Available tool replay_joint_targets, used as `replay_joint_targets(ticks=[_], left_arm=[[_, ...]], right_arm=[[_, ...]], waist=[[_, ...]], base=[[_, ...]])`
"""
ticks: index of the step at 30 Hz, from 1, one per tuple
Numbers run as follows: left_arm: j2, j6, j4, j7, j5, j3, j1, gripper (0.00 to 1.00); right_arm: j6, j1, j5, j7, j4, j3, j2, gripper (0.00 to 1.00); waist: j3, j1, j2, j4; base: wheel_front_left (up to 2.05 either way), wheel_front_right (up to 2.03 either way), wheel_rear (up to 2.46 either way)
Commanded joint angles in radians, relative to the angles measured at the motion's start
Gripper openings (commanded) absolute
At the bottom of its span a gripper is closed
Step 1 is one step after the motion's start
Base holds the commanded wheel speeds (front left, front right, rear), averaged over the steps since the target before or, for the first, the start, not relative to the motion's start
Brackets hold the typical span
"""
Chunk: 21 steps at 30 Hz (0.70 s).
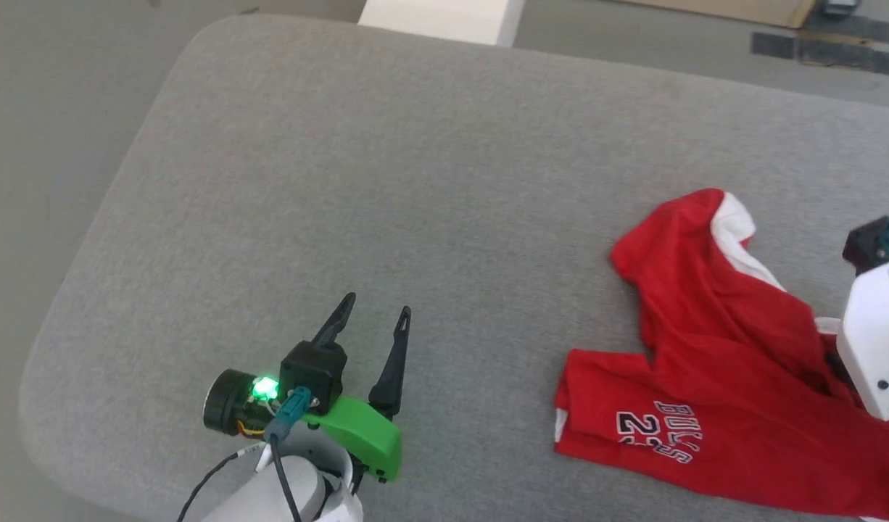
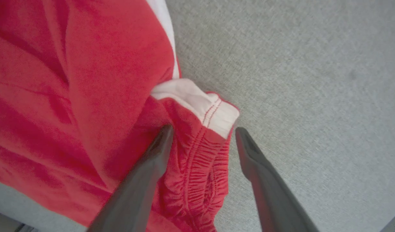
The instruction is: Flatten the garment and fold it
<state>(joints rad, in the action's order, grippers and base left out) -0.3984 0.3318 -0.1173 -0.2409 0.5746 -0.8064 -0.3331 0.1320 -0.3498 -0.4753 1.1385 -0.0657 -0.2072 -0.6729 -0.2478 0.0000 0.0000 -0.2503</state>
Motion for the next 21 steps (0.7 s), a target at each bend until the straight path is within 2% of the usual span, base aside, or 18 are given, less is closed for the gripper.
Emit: replay_joint_targets(ticks=[1,10,11,12,13,21], left_arm=[[0.007,0.001,-0.001,-0.009,-0.015,0.003,-0.011,1.00],[0.016,0.000,0.001,-0.014,-0.023,0.009,-0.018,1.00],[0.017,-0.001,0.001,-0.014,-0.024,0.008,-0.022,1.00],[0.018,-0.003,0.000,-0.014,-0.024,0.008,-0.025,1.00],[0.019,-0.005,-0.001,-0.015,-0.025,0.008,-0.028,1.00],[0.013,-0.010,-0.019,-0.014,-0.017,0.009,-0.027,1.00]], right_arm=[[-0.001,-0.004,0.007,0.003,-0.018,-0.012,-0.004,1.00],[-0.001,0.030,0.019,-0.060,-0.077,-0.048,0.019,1.00],[-0.001,0.031,0.019,-0.068,-0.080,-0.054,0.023,0.89],[-0.001,0.030,0.019,-0.077,-0.084,-0.055,0.027,0.54],[-0.001,0.027,0.019,-0.090,-0.087,-0.058,0.032,0.00],[-0.001,-0.013,-0.023,-0.220,-0.060,-0.046,0.033,0.00]], waist=[[-0.036,0.0000,0.0000,-0.038],[-0.059,0.0000,0.0000,-0.031],[-0.061,0.0000,0.0000,-0.026],[-0.061,0.0000,0.0000,-0.023],[-0.059,0.0000,0.0000,-0.018],[-0.011,0.0000,0.0000,0.017]], base=[[0.00,0.00,0.00],[0.00,0.00,0.00],[0.00,0.00,0.00],[0.00,0.00,0.00],[0.00,0.00,0.00],[0.00,0.00,0.00]])
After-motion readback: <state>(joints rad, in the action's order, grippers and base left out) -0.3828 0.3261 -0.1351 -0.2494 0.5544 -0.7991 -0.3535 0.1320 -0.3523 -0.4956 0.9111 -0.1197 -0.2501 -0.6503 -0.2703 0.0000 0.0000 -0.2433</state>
